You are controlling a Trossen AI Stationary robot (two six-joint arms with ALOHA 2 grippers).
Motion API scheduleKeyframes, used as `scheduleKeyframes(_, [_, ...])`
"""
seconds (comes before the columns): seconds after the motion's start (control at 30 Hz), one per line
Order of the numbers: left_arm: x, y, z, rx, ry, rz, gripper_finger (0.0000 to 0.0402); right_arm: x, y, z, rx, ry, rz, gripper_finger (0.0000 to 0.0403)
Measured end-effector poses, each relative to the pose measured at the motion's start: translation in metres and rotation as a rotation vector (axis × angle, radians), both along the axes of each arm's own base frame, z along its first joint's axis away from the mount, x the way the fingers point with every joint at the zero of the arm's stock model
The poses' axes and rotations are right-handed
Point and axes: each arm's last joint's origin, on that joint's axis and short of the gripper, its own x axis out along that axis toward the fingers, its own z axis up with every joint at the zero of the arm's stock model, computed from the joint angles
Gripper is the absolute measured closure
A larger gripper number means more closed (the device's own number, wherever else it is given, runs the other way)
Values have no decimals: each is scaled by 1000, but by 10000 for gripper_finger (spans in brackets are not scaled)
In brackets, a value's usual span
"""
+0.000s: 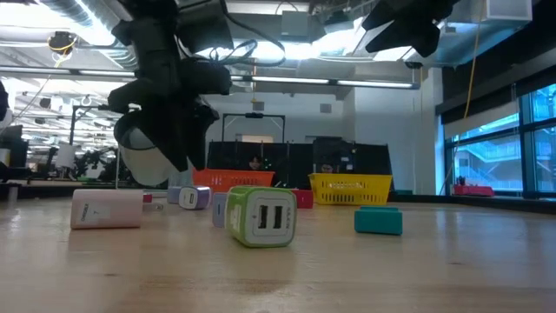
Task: Pick & Place Office items
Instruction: Put the dark blue charger adapter into the yellow bin
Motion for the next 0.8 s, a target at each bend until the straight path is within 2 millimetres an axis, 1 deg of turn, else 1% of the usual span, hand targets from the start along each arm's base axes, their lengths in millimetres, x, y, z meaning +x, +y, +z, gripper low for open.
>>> scheduleKeyframes(0.37, [-1, -1, 0, -39, 9, 39, 175, 0, 1, 0, 11, 0, 8, 179])
scheduleKeyframes(0.67, [0, 0, 0, -41, 0, 76, 127, -1, 7, 1, 15, -14, 32, 179])
scheduleKeyframes(0.8, [3, 0, -10, -47, 31, 83, 119, -2, 10, 1, 12, -15, 41, 179])
